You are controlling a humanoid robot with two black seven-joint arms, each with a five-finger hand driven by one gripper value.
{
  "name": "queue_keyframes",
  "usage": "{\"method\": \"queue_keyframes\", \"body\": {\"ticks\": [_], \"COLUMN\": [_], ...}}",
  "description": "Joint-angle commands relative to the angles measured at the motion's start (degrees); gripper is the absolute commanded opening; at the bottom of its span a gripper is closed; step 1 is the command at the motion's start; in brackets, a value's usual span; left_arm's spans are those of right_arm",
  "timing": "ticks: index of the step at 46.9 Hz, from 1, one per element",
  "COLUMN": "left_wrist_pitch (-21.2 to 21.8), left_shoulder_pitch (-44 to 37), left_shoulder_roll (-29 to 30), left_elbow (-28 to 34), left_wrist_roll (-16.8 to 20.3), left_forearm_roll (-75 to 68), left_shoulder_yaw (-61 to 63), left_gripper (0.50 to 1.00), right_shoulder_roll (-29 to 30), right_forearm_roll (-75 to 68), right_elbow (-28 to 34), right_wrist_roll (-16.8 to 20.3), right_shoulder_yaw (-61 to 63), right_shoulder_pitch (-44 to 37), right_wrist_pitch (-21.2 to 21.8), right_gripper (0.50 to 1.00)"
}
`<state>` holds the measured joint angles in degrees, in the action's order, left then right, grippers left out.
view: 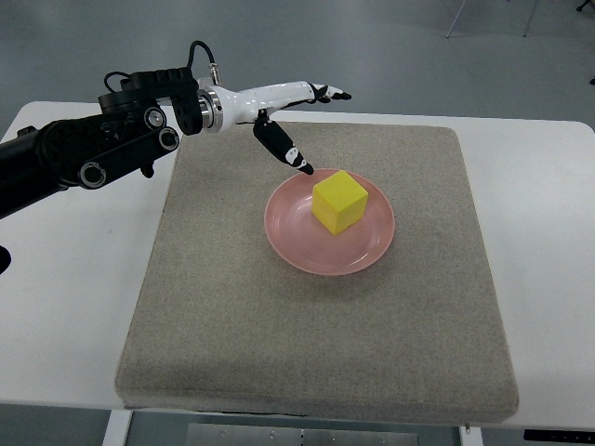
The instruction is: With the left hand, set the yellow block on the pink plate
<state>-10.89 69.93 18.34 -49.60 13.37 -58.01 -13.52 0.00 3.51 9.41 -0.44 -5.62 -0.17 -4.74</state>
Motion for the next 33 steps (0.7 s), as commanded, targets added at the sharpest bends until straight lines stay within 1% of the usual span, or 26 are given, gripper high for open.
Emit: {"method": "queue_keyframes", "body": {"ticks": [1, 5, 12, 20, 27, 33], "left_wrist_pitch": [0.0, -0.6, -0.7, -1.6, -4.8, -9.6], "left_shoulder_pitch": [-0.3, -1.0, -2.0, -4.9, -6.9, -9.7], "left_shoulder_roll": [0.0, -0.1, 0.0, 0.0, 0.1, 0.1], "left_elbow": [2.7, 4.3, 5.2, 7.1, 9.0, 12.1], "left_wrist_roll": [0.0, 0.0, 0.0, -0.1, -0.4, -2.0], "left_forearm_roll": [7.8, 17.0, 31.6, 46.4, 53.0, 56.8], "left_shoulder_yaw": [-2.0, -2.3, -2.5, -2.9, -4.4, -9.9], "left_gripper": [0.994, 0.994, 0.994, 0.994, 0.994, 0.994], "right_shoulder_roll": [0.0, 0.0, 0.0, 0.0, 0.0, 0.0], "right_forearm_roll": [0.0, 0.0, 0.0, 0.0, 0.0, 0.0], "right_elbow": [0.0, 0.0, 0.0, 0.0, 0.0, 0.0], "right_wrist_roll": [0.0, 0.0, 0.0, 0.0, 0.0, 0.0], "right_shoulder_yaw": [0.0, 0.0, 0.0, 0.0, 0.0, 0.0], "right_shoulder_pitch": [0.0, 0.0, 0.0, 0.0, 0.0, 0.0], "right_wrist_pitch": [0.0, 0.0, 0.0, 0.0, 0.0, 0.0], "right_gripper": [0.924, 0.924, 0.924, 0.924, 0.924, 0.924]}}
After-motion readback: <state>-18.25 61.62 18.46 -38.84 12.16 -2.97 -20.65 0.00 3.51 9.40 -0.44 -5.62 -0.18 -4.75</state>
